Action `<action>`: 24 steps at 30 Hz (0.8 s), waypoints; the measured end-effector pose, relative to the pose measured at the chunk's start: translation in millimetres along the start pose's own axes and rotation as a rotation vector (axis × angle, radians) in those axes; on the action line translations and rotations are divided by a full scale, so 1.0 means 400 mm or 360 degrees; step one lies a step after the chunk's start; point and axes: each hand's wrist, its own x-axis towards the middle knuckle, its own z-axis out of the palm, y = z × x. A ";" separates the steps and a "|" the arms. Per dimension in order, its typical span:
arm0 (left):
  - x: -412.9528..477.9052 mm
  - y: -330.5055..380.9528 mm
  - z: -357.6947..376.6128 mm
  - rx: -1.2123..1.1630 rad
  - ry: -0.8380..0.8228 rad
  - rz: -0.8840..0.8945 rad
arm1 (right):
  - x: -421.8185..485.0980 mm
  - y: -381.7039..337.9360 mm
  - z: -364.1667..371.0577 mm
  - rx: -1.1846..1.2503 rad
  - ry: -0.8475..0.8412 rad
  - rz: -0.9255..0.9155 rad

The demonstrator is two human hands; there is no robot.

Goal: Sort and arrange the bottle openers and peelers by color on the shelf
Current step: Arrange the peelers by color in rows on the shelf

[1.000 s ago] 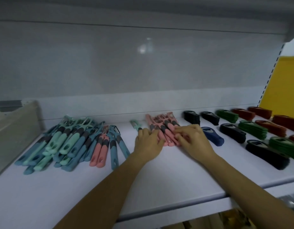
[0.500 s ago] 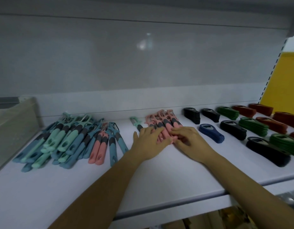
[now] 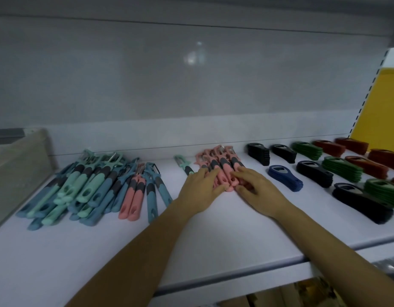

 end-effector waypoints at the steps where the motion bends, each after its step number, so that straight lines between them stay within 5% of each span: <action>1: 0.002 -0.003 0.002 -0.0034 -0.0008 -0.0004 | 0.001 0.002 0.002 -0.0017 -0.0005 0.0010; 16: 0.014 0.016 0.030 0.0270 0.0196 -0.0037 | -0.005 -0.012 -0.005 0.0058 -0.0019 0.0076; 24: 0.018 -0.004 0.022 0.0104 0.0080 -0.0008 | -0.002 -0.004 -0.009 0.0047 -0.0011 0.0074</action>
